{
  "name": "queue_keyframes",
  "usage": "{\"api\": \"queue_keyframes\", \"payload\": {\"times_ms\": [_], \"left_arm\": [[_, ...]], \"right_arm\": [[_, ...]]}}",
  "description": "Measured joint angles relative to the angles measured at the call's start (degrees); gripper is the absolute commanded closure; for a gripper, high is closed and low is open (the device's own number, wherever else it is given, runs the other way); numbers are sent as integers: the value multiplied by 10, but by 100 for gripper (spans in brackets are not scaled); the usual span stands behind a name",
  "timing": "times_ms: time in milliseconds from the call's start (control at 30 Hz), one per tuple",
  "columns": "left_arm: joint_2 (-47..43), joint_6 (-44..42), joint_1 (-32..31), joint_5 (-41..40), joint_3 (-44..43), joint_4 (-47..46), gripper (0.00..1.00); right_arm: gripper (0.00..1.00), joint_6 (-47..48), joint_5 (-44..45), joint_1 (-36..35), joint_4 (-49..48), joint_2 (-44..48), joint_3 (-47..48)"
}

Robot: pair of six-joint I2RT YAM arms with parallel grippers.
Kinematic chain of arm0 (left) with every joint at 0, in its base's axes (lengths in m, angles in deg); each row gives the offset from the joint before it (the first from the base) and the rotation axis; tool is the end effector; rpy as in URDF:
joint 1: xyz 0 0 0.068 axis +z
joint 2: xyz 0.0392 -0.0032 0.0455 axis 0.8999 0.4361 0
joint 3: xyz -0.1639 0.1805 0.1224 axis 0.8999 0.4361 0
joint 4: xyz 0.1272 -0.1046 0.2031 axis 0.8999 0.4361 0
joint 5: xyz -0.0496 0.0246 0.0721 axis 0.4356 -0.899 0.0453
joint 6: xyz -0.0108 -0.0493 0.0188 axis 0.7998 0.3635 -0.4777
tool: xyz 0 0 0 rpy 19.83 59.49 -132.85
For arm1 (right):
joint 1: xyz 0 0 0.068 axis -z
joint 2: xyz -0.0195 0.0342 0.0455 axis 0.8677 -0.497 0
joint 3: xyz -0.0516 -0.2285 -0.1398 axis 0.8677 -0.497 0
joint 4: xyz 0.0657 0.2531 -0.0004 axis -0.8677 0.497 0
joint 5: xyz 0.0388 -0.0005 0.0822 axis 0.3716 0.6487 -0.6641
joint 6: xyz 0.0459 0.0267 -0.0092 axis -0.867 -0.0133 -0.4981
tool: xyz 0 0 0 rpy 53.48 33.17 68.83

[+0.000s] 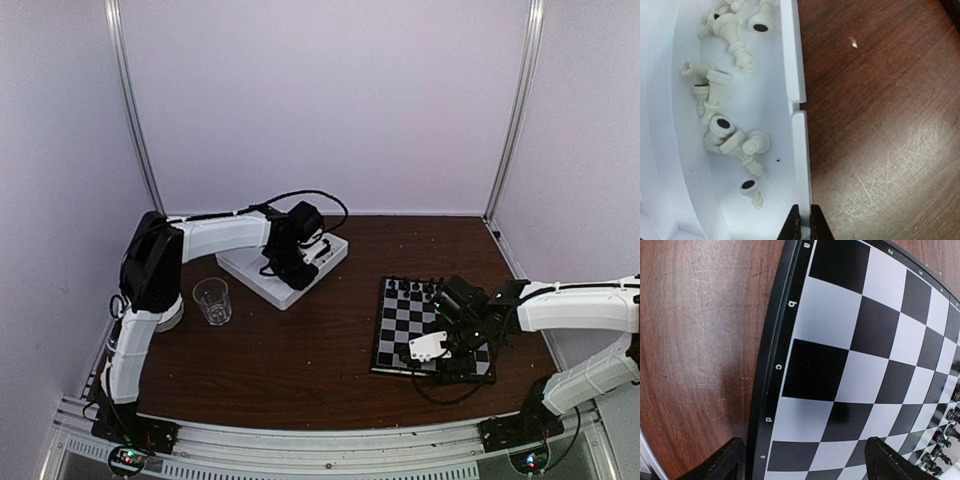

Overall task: Set up the chess pieces on the board
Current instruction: Move the storage box to the center of the board.

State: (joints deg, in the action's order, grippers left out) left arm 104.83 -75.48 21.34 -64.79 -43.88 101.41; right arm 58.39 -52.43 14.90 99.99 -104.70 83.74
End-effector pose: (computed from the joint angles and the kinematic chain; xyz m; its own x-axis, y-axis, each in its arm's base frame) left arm 0.3582 -0.3288 0.1734 -0.7558 0.5536 -0.3497 0.5856 0.8104 0.0173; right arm 0.1458 0.1509 0.1705 0.0810 -0.9638 -0.2539 -0.9841 -0.0370 -0.1736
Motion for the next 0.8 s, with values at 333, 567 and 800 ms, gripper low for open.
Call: {"api": "queue_keyframes", "payload": {"times_ms": [333,567,800], "left_arm": [[-109,-29,-18,40,164,-23,100],[-208,-55,-59,68,278,-19,100],[-269,-104,-92,101,352,-24,100]], "right_arm": [[14,0,28,0,-10,-3,-19],[15,5,58,10,-21,-4,-33],[15,16,73,33,-30,31,-56]]}}
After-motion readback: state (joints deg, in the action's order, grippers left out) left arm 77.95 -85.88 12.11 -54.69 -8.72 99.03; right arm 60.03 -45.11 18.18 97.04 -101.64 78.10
